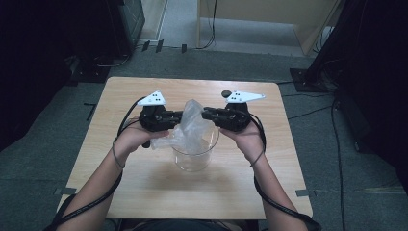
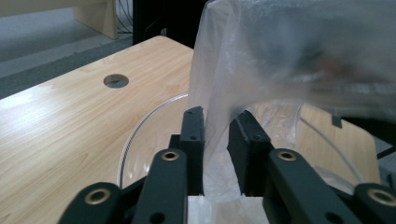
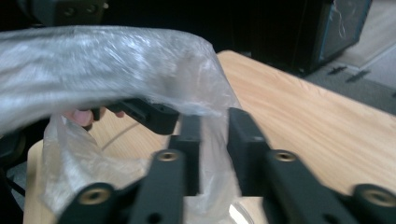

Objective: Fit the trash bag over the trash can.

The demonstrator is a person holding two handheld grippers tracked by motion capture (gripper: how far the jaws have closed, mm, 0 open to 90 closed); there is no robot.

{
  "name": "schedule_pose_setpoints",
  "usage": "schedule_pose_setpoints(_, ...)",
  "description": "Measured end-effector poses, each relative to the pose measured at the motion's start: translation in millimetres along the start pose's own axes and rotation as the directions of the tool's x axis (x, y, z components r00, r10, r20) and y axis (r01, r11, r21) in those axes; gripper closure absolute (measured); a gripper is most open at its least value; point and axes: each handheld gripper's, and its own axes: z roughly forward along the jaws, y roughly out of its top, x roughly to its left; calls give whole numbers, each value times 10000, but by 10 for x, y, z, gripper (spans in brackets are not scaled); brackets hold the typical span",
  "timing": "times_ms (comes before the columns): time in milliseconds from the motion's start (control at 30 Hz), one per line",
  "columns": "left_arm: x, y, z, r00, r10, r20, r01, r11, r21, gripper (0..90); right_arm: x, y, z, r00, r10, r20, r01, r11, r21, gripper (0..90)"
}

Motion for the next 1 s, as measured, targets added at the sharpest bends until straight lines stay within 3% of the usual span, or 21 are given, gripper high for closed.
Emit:
schedule_pose_setpoints(133, 11, -15, -4, 9999, 149, -15, -149, 9995, 284, 878, -43, -24, 14, 9993, 375, 42, -376, 9991, 195, 893)
schedule_pose_setpoints(267, 49, -18, -27, 9999, -117, -24, 118, 9991, 396, 898, -53, -14, -2, 9992, 372, 117, -374, 9992, 172, 899)
schedule_pose_setpoints(333, 79, -19, -57, 9996, -254, -107, 258, 9990, 354, 898, -69, -3, -42, 9984, 71, 568, -95, 9991, 413, 900)
schedule_pose_setpoints(367, 92, -21, -70, 9994, -311, -151, 316, 9990, 321, 898, -69, -3, -42, 9984, 71, 568, -95, 9991, 413, 900)
schedule_pose_setpoints(467, 163, -39, -148, 9980, -567, -289, 574, 9981, 238, 898, -115, -20, -78, 9910, -337, 1299, 227, 9961, 848, 900)
schedule_pose_setpoints(600, 300, -82, -273, 9939, -944, -576, 955, 9953, 154, 898, -232, -34, -176, 9853, -191, 1697, 22, 9951, 992, 900)
schedule_pose_setpoints(700, 404, -127, -366, 9894, -1251, -744, 1263, 9919, 123, 899, -312, -59, -250, 9846, 25, 1746, -223, 9935, 1113, 900)
schedule_pose_setpoints(767, 472, -175, -418, 9857, -1365, -989, 1392, 9900, 213, 900, -367, -91, -289, 9845, 122, 1748, -367, 9899, 1371, 900)
schedule_pose_setpoints(900, 576, -262, -461, 9831, -1616, -856, 1658, 9852, 444, 898, -449, -149, -330, 9865, 535, 1548, -852, 9748, 2061, 900)
schedule_pose_setpoints(967, 565, -280, -430, 9834, -1599, -862, 1649, 9848, 540, 894, -424, -149, -298, 9876, 289, 1543, -676, 9653, 2523, 900)
schedule_pose_setpoints(1000, 559, -288, -412, 9847, -1626, -629, 1664, 9842, 607, 848, -408, -147, -284, 9884, 38, 1520, -440, 9640, 2621, 897)
